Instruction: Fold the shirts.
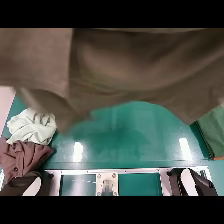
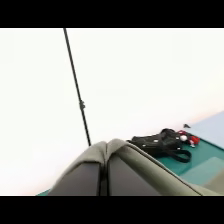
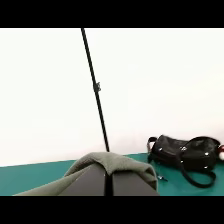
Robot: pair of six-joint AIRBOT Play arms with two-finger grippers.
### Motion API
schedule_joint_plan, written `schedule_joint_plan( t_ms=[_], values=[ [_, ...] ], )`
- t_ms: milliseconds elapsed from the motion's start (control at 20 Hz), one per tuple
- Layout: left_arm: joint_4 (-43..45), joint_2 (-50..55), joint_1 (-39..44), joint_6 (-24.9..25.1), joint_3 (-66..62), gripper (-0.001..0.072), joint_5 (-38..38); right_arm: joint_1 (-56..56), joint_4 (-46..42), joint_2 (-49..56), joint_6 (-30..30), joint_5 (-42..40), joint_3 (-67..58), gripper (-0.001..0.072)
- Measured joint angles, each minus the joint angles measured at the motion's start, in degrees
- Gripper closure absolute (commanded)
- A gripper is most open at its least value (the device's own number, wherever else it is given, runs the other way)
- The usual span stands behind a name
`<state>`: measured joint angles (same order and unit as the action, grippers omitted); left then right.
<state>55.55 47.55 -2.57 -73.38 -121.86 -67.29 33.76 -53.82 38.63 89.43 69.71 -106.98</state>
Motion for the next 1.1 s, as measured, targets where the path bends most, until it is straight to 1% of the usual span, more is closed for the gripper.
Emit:
schedule_joint_plan(
  t_ms=[150, 250, 400, 500, 650, 750, 850, 950, 1100],
  values=[
    [1.77, -0.44, 0.0, -0.13, 1.31, 0.0683, -0.46, 0.02, -0.87, -0.63, 0.26, 0.68, 1.62, 0.0696],
    [2.84, 0.0, 0.0, -0.15, 6.14, 0.0683, -0.52, 0.02, -0.33, -0.55, 0.24, 0.79, 6.62, 0.0696],
    [2.89, 2.43, 0.0, -0.13, 17.14, 0.0683, 0.0, -0.63, 2.34, 1.22, -2.23, -1.01, 19.58, 0.0696],
    [1.79, 6.32, 0.0, 0.81, 24.5, 0.0683, 2.08, -2.21, 3.67, 4.5, -4.76, -4.76, 29.46, 0.0696],
    [-1.68, 15.96, 0.04, 4.09, 33.35, 0.0683, 5.79, -5.79, 4.81, 13.4, -8.9, -13.11, 41.09, 0.0696],
    [-3.04, 24.17, 0.0, 5.62, 36.41, 0.0683, 8.48, -8.44, 5.18, 22.05, -10.86, -18.16, 44.48, 0.0696],
    [-5.99, 31.15, 0.07, 6.64, 37.79, 0.0683, 12.26, -10.62, 6.05, 31.23, -12.09, -22.34, 44.5, 0.0696],
    [-7.76, 36.85, 0.0, 7.15, 38.69, 0.0683, 15.67, -12.13, 7.21, 40.41, -12.72, -24.33, 41.59, 0.0696],
    [-10.23, 41.48, 0.04, 7.54, 39.21, 0.0683, 21.55, -13.53, 8.9, 51.28, -13.22, -25.59, 34.47, 0.0696]
  ],
)
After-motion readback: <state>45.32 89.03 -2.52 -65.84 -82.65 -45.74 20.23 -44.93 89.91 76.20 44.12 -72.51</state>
